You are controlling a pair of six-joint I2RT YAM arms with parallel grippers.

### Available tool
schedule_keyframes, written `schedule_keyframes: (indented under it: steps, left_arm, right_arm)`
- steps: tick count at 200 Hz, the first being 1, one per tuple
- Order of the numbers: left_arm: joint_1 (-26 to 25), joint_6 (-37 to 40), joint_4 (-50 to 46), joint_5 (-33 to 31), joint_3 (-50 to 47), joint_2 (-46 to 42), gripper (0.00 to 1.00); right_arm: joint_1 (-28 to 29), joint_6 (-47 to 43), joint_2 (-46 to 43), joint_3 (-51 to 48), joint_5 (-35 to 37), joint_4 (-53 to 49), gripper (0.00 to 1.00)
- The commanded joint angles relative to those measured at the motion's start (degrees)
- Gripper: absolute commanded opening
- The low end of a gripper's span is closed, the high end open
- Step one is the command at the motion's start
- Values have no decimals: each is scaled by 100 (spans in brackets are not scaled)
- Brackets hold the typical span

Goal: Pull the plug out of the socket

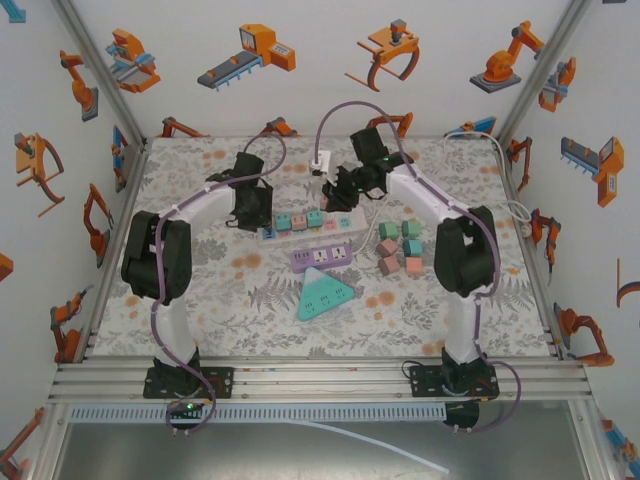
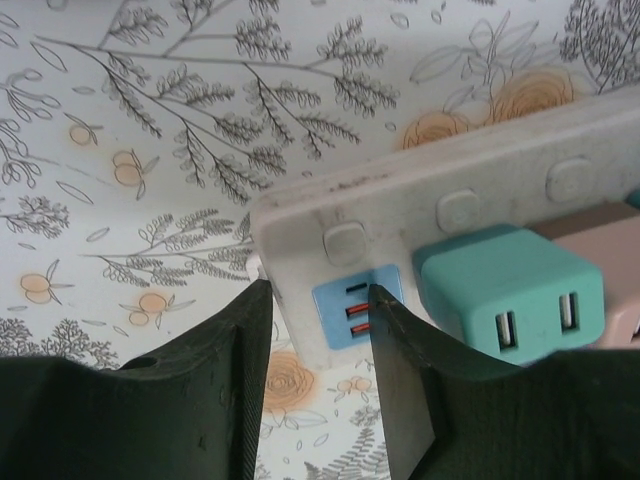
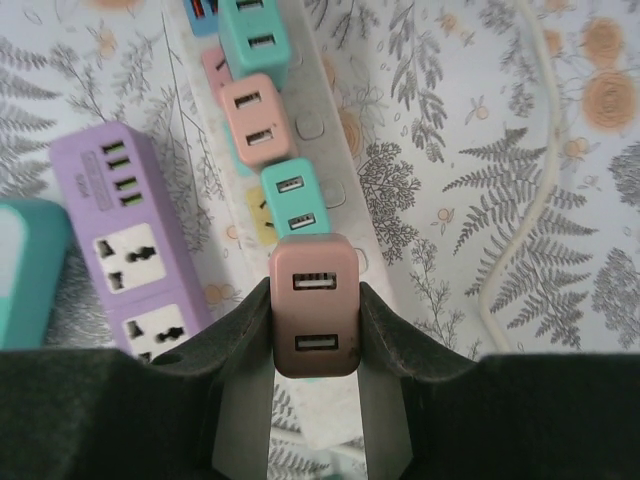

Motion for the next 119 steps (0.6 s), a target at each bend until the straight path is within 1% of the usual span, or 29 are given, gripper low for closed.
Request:
schedule_keyframes:
  steps: [1,12,24,38,62,78,97,108,119]
  left_arm:
    - [73,335,-597,160,77,-329,45]
    - [116,377,-722,153,167,-467,46]
    - [143,419,-757,182,194,-664,46]
    - [163,460,-745,256,176,-941,47]
    - [163,590,-563,502,10,-1518,47]
    - [155,752,-211,985,-290,-2006,47]
    - [128,1046,354,1759,-792,-2631,47]
    - [94,1243,745,2285,-1126,-2995,47]
    - [33,1411,1099,2683,-1439,-3325,47]
  right_arm:
    - [-239,1597,-750,-442,-79,911,18]
    - [-390,2227,-966,-665,-73,1113,17]
    - [-646,3166,-1208,-929,-142,1343,17]
    - [-964,4130,-1458,-1270,-281,1583,12]
    - [-1500,5665,-1932,-2043,-341,1960,12]
    - [-1720,6183,-2323,-2625,-196,1980,13]
    - [-1775,6432,-2875,-3411,120,2015,14]
    - [-1786,6603,-3199,-3919,285,2228,15]
    - [-1813,6910,-3500,-4484,413,2550,15]
